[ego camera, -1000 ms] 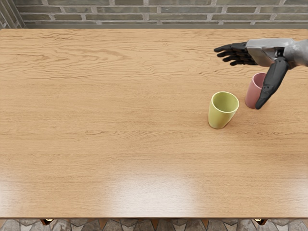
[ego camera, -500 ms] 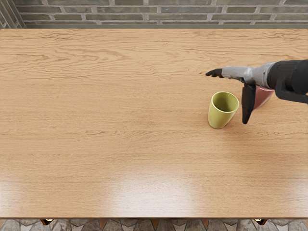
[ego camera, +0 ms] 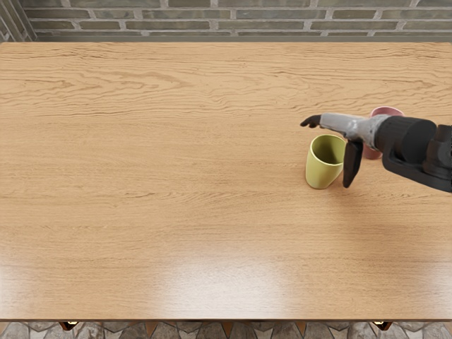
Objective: Pick up cup and place in cup with right hand
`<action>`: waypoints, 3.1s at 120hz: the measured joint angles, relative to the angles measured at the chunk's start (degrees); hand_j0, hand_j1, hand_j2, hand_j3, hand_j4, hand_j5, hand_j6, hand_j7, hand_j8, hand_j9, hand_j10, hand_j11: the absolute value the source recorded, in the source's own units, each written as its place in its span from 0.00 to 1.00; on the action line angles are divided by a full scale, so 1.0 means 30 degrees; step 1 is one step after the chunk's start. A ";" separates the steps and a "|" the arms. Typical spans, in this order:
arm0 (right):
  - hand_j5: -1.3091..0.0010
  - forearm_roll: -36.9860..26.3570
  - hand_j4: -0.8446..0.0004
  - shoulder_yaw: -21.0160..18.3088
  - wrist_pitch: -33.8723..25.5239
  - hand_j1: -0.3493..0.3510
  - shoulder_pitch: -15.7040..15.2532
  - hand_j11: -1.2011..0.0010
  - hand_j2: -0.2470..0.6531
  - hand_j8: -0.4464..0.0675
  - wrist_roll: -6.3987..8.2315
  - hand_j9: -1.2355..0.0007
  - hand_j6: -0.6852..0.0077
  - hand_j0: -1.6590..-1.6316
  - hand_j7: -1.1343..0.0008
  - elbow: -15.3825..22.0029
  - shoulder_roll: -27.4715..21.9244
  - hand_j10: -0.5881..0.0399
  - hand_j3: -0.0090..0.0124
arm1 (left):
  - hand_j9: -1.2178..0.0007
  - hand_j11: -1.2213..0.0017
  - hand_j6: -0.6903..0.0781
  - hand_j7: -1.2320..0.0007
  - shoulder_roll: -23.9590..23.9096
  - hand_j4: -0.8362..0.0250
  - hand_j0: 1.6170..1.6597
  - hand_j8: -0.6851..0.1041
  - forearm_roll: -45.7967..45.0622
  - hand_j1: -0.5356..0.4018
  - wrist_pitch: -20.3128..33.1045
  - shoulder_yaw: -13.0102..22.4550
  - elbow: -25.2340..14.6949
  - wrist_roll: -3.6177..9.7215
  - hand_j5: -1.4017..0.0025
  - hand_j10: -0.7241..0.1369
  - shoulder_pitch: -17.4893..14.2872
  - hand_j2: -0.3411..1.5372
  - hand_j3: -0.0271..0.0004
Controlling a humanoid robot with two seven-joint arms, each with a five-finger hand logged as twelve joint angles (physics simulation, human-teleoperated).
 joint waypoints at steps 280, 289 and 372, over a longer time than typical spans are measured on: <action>0.56 0.2200 0.49 0.7239 0.2794 0.64 -0.0823 0.52 0.40 0.26 -0.0625 0.53 0.41 0.05 0.50 0.0178 -0.4556 0.35 0.43 | 1.00 1.00 0.90 1.00 0.0000 0.97 0.96 0.87 -0.0001 0.94 0.0000 0.0000 0.0000 0.0000 1.00 0.84 0.0000 0.18 0.98; 0.56 0.2162 0.48 0.7112 0.2491 0.65 -0.0867 0.52 0.41 0.28 -0.0625 0.53 0.43 0.05 0.49 -0.0232 -0.4327 0.36 0.45 | 1.00 1.00 0.90 1.00 0.0000 0.97 0.96 0.87 -0.0003 0.94 0.0000 0.0000 0.0000 -0.0001 1.00 0.84 0.0000 0.18 0.98; 0.55 0.1838 0.48 0.6944 0.1883 0.66 -0.0909 0.52 0.41 0.29 -0.0625 0.53 0.44 0.06 0.49 -0.3843 -0.2889 0.37 0.41 | 1.00 1.00 0.90 1.00 0.0000 0.97 0.96 0.87 -0.0002 0.94 0.0000 0.0000 0.0000 -0.0001 1.00 0.84 0.0000 0.18 0.98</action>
